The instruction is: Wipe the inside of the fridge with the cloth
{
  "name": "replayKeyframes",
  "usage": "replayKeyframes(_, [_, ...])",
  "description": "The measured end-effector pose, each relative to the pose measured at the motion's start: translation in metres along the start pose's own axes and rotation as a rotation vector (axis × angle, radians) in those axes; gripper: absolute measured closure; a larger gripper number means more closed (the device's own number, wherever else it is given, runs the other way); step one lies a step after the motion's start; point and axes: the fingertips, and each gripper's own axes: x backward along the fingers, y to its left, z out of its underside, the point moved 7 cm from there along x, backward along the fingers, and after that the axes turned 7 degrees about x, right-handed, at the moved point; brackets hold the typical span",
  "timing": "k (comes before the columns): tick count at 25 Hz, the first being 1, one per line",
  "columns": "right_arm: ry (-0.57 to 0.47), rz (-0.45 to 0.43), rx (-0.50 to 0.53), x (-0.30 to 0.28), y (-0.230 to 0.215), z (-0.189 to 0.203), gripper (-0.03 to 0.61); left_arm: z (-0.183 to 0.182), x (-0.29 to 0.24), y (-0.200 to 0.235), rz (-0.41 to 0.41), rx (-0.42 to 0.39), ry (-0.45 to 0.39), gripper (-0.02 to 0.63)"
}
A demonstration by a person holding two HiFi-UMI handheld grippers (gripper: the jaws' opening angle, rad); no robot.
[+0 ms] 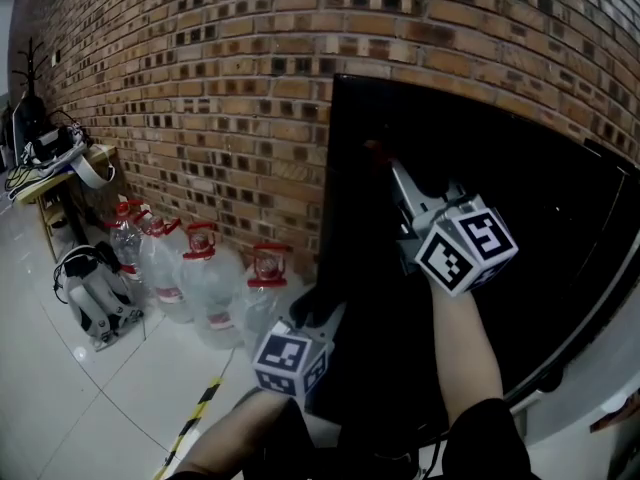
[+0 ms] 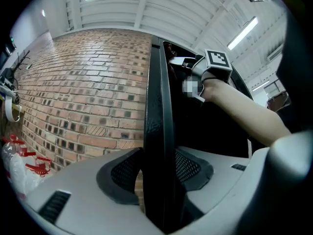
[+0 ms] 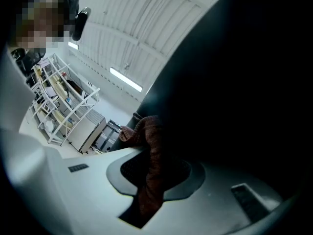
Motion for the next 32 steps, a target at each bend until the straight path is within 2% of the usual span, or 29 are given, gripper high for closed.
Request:
replayKeyframes(9, [-0.048,0.034,0.005,-0.012,-0.022,0.011,0.503,0.000,0.000,0.000,0.002,0.007,0.007,0.416])
replayKeyframes(13, [-0.034,0.071,0.033,-0.016,-0.032,0.022,0.503,0.000,0.000,-0.001,0.003,0.011,0.011,0.416])
replayKeyframes(32, [-0.010,0.153,0.000,-0.039,-0.089,0.073,0.503,0.001,0.000,-0.003,-0.022,0.028,0.013,0.417])
